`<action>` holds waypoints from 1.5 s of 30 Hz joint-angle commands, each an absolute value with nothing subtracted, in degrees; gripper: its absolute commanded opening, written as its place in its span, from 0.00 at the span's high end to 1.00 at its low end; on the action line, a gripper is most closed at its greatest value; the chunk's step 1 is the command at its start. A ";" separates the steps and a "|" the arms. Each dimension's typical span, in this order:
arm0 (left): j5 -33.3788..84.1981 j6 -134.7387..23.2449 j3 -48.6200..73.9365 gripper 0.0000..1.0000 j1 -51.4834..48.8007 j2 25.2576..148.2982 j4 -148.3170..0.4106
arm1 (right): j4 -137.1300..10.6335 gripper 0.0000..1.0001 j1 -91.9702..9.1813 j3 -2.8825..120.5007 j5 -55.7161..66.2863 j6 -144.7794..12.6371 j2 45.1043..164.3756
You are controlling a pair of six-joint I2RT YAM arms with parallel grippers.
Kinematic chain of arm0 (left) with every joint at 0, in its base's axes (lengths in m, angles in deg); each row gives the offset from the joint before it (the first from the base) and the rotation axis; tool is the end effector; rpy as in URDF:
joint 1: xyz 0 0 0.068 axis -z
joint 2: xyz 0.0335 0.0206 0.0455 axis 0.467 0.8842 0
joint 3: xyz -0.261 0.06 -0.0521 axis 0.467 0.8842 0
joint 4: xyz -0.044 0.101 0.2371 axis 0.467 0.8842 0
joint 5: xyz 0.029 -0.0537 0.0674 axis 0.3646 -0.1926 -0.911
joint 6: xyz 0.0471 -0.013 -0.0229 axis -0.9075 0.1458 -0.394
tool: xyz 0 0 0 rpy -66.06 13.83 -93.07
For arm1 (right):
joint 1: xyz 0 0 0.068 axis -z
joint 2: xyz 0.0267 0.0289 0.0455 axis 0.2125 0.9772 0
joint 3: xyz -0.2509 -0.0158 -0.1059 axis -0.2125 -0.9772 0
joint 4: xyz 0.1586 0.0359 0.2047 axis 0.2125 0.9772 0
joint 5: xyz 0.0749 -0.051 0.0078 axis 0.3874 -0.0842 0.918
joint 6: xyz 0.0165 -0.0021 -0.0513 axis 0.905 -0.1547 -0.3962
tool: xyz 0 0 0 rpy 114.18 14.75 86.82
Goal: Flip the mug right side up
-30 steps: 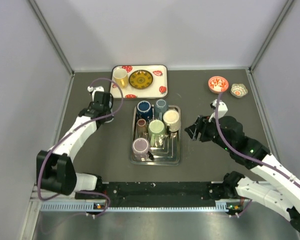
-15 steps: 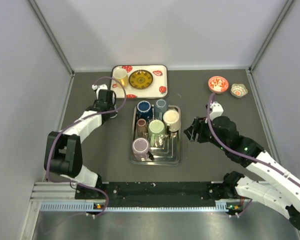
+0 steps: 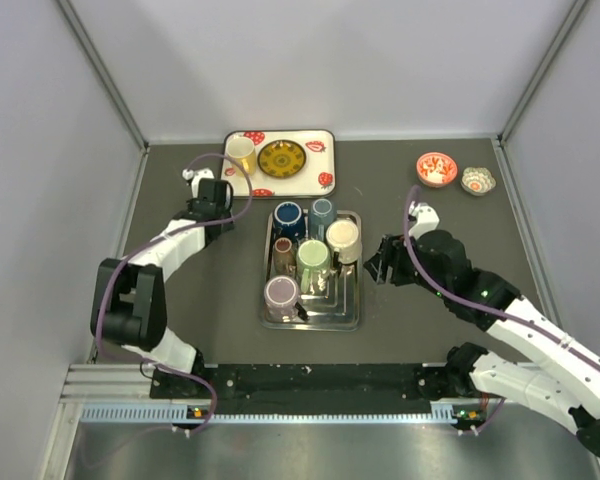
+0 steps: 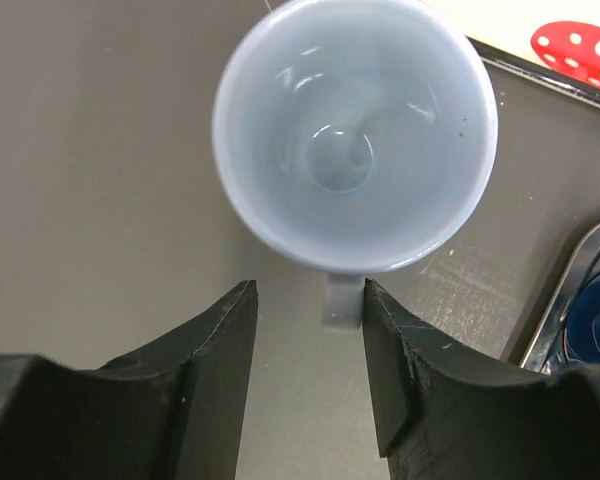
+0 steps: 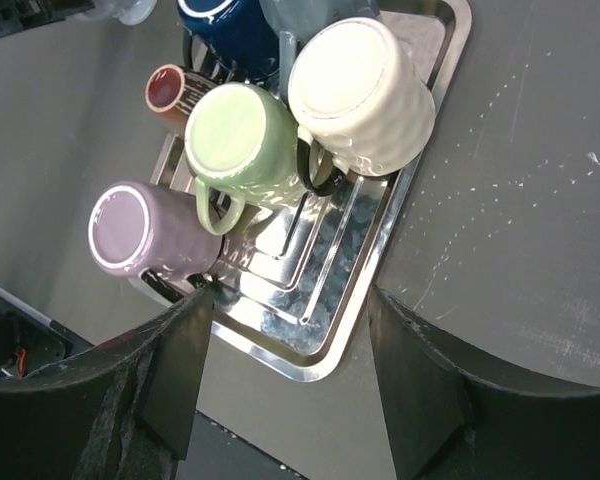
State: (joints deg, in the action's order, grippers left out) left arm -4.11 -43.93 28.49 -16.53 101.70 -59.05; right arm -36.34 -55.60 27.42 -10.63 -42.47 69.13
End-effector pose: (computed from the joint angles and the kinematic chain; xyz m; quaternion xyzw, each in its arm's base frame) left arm 0.3276 -0.0525 0.2121 -0.1637 0.9016 0.0558 0.3966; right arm 0.1321 0.1176 0.3039 -0.0600 0.8569 0.2554 0.4438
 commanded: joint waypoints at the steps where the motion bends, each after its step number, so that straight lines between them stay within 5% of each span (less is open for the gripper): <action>1: -7.81 -42.54 26.91 0.47 -16.59 93.22 -55.77 | -36.96 0.36 -55.86 28.00 -8.69 -44.50 70.15; 7: -6.75 -40.53 26.20 0.30 -15.37 82.68 -47.70 | -34.66 0.35 -62.24 30.81 -13.40 -46.52 76.21; 8: -6.76 -40.00 27.07 0.14 -13.45 81.09 -47.16 | -34.75 0.36 -64.10 31.25 -14.91 -46.95 77.26; 13: -1.68 -36.83 32.61 0.13 -7.81 69.76 -45.57 | -36.24 0.36 -74.13 35.20 -17.04 -51.43 87.97; 14: -0.79 -35.87 34.88 0.01 -6.15 68.08 -45.57 | -37.46 0.35 -76.32 35.47 -16.34 -54.05 89.04; 27: 6.78 -34.54 45.36 0.04 -4.46 50.58 -40.30 | -40.55 0.37 -79.42 46.00 -8.07 -62.34 106.62; 45: 5.28 -34.54 47.12 0.06 -4.46 49.52 -38.19 | -40.11 0.51 -79.42 53.05 -5.78 -64.27 119.02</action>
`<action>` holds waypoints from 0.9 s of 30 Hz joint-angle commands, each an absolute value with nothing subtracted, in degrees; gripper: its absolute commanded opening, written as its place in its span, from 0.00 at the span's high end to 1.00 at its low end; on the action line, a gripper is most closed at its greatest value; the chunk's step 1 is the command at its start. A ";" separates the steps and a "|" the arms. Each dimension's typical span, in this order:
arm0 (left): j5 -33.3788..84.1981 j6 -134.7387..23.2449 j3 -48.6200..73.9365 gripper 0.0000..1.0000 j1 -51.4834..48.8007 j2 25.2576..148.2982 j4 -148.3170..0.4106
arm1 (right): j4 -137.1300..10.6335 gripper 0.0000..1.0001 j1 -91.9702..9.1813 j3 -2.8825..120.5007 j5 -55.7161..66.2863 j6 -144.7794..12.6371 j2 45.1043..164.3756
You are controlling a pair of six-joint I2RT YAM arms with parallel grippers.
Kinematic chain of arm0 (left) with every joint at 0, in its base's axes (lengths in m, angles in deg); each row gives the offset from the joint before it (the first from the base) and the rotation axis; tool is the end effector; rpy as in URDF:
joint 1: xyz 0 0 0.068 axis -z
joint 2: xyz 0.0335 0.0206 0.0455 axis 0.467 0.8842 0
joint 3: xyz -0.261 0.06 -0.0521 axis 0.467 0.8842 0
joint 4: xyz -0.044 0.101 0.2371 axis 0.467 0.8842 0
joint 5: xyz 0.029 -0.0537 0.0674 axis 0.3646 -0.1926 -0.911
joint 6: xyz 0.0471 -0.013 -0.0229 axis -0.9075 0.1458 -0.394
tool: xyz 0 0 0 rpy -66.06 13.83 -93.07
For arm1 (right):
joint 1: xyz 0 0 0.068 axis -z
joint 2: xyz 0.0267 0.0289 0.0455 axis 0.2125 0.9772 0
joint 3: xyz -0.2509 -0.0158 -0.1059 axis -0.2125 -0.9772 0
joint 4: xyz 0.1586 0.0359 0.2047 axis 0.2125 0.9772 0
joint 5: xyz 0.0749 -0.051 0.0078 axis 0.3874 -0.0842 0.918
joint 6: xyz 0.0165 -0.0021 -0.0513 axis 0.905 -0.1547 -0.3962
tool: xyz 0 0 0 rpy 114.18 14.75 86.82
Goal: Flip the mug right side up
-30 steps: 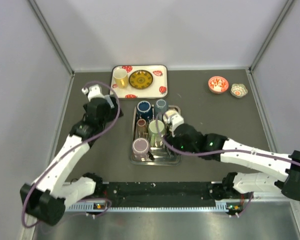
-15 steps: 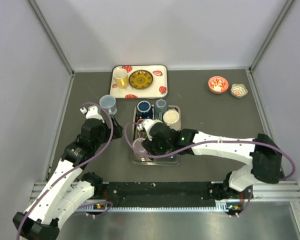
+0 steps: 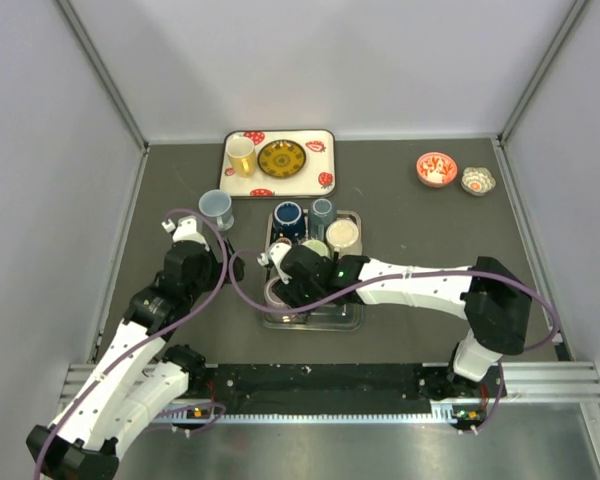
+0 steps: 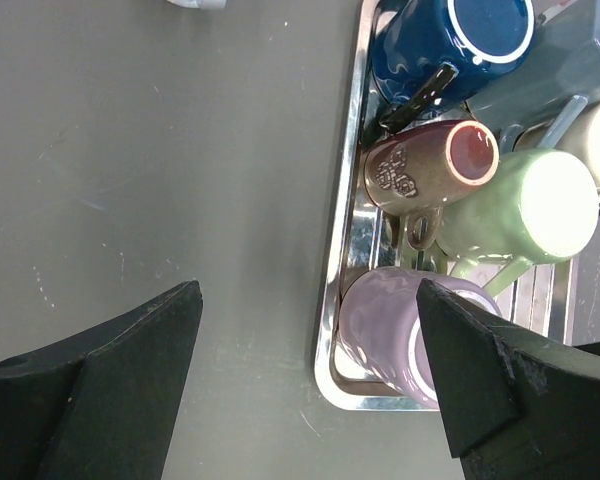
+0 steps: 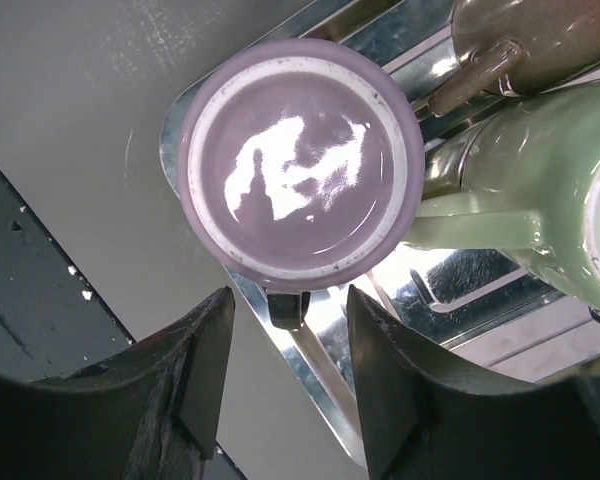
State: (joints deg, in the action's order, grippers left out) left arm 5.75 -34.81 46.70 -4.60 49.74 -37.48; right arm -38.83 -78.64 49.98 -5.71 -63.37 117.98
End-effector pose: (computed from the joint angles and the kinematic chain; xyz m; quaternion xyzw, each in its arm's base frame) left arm 0.1386 -0.0520 0.2744 -0.1172 0.8744 -0.1385 0.4499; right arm 0.1428 0.3212 0.2298 -0.4424 0.8369 0.1756 0.2702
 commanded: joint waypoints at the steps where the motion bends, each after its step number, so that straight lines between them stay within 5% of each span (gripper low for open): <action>1: 5.28 -34.46 47.21 0.06 -4.46 49.52 -38.27 | -40.11 0.52 -79.42 53.14 -5.96 -64.19 119.46; 11: 5.46 -34.46 48.00 0.07 -4.46 48.82 -38.54 | -40.46 0.59 -79.50 54.01 -6.31 -64.27 122.01; 15: 5.90 -34.28 48.26 0.08 -4.37 48.64 -38.45 | -40.73 0.76 -79.42 54.37 -6.49 -63.83 122.45; 20: 6.16 -34.10 48.62 0.09 -4.46 48.02 -38.45 | -40.73 0.83 -79.42 54.37 -6.66 -63.48 123.41; 23: 6.25 -34.10 48.70 0.09 -4.46 47.76 -38.36 | -40.64 0.99 -79.50 53.93 -7.36 -62.95 123.42; 27: 6.25 -34.02 48.70 0.09 -4.46 47.50 -38.36 | -40.82 1.00 -79.50 52.79 -7.54 -61.73 120.70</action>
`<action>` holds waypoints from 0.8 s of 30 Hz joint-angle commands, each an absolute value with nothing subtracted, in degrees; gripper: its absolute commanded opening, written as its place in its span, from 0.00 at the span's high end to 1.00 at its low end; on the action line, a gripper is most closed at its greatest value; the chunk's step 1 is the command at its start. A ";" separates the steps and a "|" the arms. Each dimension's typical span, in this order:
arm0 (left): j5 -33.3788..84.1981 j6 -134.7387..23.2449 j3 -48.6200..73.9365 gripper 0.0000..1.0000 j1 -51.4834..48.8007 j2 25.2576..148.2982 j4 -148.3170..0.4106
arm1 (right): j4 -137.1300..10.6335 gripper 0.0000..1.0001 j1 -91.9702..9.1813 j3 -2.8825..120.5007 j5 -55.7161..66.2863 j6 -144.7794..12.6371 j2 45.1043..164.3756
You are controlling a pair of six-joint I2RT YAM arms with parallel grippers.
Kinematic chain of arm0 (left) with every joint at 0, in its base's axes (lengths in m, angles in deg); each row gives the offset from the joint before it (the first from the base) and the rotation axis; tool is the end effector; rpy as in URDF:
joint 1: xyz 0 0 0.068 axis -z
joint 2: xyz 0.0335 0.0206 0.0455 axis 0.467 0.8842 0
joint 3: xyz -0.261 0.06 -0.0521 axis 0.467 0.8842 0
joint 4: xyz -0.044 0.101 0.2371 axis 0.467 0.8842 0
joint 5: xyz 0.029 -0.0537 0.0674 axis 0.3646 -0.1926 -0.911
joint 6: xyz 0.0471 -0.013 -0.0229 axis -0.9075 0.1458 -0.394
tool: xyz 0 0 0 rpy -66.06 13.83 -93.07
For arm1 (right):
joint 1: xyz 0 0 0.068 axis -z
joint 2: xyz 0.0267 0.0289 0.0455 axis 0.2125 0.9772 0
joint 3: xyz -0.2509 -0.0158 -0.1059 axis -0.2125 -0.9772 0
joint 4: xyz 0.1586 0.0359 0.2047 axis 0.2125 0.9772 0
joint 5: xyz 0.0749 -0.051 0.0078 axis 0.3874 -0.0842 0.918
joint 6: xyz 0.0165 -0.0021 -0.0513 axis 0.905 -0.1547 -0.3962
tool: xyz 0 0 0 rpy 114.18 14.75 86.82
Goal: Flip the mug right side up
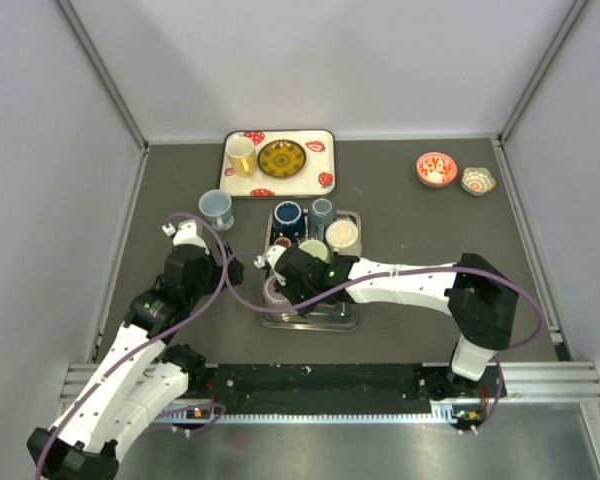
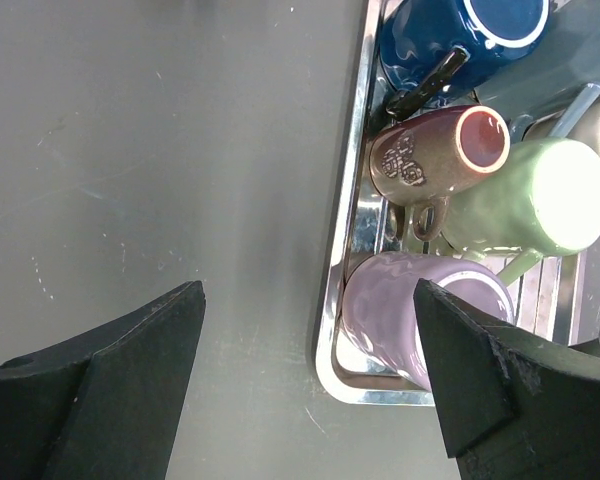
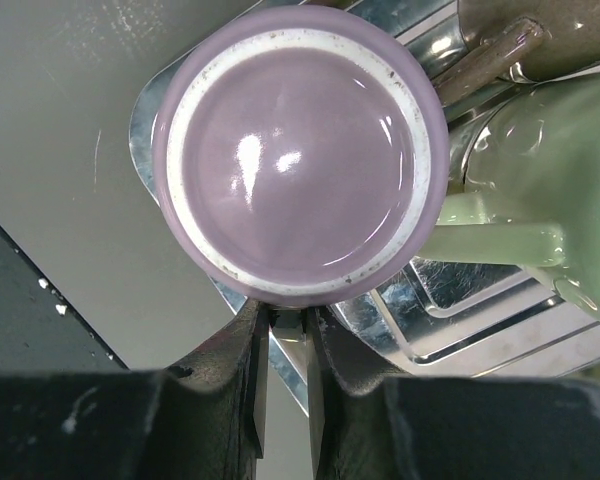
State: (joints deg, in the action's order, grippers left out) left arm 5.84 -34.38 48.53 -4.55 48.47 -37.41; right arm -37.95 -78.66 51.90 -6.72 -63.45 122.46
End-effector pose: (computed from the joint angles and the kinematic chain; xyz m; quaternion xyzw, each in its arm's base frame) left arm 0.1351 -0.0507 0.2664 -0.1195 0.8767 -0.1385 0.4449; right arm 0.1481 0.3322 0.2128 -0.4458 0.8452 0.1510 0.2530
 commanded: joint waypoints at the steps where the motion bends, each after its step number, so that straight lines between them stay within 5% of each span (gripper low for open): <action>1: 6.08 -34.02 48.62 0.10 -4.46 47.41 -38.45 | -40.82 1.00 -79.59 52.18 -7.54 -61.64 118.78; 24: -0.60 -31.30 39.48 0.09 -4.46 43.47 -39.42 | -41.86 1.00 -76.97 43.31 -7.28 -48.12 89.86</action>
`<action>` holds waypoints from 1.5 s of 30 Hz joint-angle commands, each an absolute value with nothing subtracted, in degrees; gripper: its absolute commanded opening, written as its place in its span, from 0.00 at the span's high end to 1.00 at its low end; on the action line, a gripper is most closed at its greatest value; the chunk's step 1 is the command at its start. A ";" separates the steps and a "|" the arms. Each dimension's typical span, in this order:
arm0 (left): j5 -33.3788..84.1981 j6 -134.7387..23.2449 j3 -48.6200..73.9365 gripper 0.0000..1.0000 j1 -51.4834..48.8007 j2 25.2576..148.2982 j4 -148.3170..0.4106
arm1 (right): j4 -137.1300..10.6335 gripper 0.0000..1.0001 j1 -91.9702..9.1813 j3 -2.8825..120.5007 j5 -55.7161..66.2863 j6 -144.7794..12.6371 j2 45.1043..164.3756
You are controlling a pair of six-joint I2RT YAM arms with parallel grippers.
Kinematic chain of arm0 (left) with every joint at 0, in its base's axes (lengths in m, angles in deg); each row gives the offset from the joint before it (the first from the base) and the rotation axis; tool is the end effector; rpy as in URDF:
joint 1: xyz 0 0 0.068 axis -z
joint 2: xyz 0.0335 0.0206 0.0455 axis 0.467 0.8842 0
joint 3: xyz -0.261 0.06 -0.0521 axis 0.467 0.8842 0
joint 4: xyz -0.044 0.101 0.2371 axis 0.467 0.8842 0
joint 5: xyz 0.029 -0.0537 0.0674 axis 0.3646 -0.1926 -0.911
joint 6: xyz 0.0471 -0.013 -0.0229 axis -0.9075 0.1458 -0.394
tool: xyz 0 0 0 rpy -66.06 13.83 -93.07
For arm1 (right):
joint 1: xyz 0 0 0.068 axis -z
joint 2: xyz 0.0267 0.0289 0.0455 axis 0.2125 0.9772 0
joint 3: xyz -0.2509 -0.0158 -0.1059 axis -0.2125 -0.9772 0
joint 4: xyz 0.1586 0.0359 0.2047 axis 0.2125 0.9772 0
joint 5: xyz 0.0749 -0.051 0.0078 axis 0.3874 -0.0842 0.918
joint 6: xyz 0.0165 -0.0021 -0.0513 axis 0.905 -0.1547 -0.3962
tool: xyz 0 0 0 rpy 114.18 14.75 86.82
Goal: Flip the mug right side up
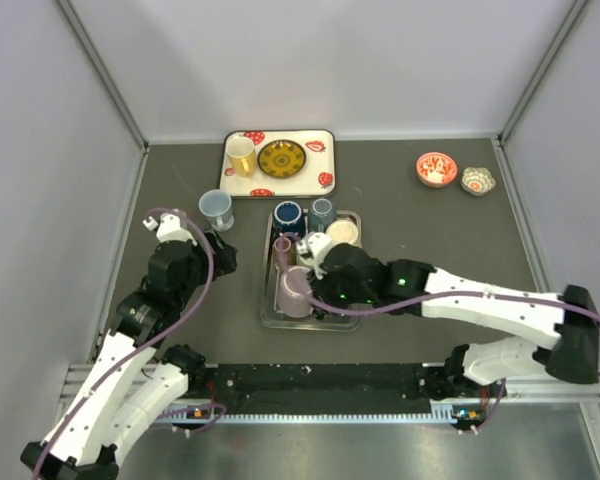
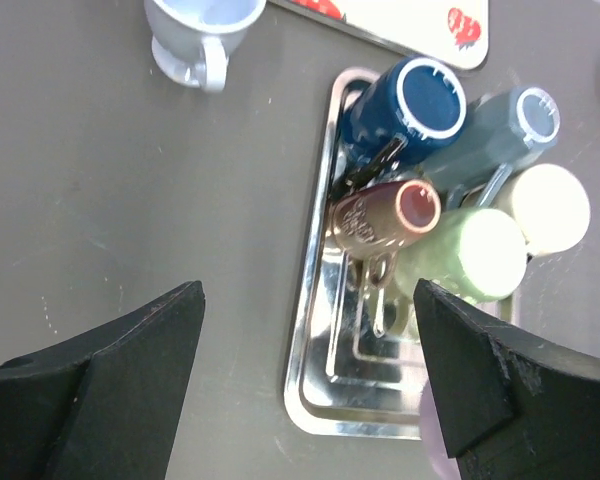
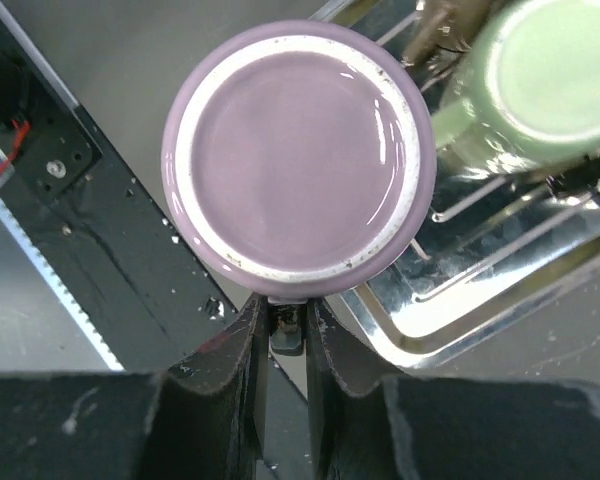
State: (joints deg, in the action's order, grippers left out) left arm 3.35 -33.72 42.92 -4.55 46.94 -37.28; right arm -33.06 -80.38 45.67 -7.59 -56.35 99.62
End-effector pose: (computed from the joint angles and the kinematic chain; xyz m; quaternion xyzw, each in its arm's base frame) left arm 0.1298 -0.0468 0.3023 -0.1380 0.8430 -0.1521 0.4972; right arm 0.1098 0.2647 0.2945 -0.3845 0.8364 0.2304 0.3154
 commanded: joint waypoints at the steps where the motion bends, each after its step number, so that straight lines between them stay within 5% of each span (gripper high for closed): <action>1: -2.52 -29.38 39.30 0.07 -4.46 42.58 -39.85 | -42.83 1.00 -73.04 42.34 -4.93 -46.36 85.84; 9: 16.68 -25.85 47.47 0.01 -4.55 32.38 -62.41 | -70.29 1.00 -57.54 27.67 11.61 -28.69 71.57; 17: 44.28 -8.81 57.48 0.01 -4.46 37.81 -87.47 | -93.79 1.00 -53.76 19.58 16.54 -15.78 69.27; 29: 49.58 -6.86 58.90 0.01 -0.33 43.26 -98.46 | -114.80 1.00 -52.96 16.48 15.22 -6.71 77.53; 45: 50.99 -6.51 54.42 0.15 2.74 59.18 -109.99 | -114.82 1.00 -52.96 20.18 17.77 -7.32 82.98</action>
State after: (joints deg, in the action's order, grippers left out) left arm 49.86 -7.14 57.60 1.48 56.41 -102.81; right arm -105.27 -53.37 15.73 16.82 -7.68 83.03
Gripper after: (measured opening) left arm 0.863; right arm 0.162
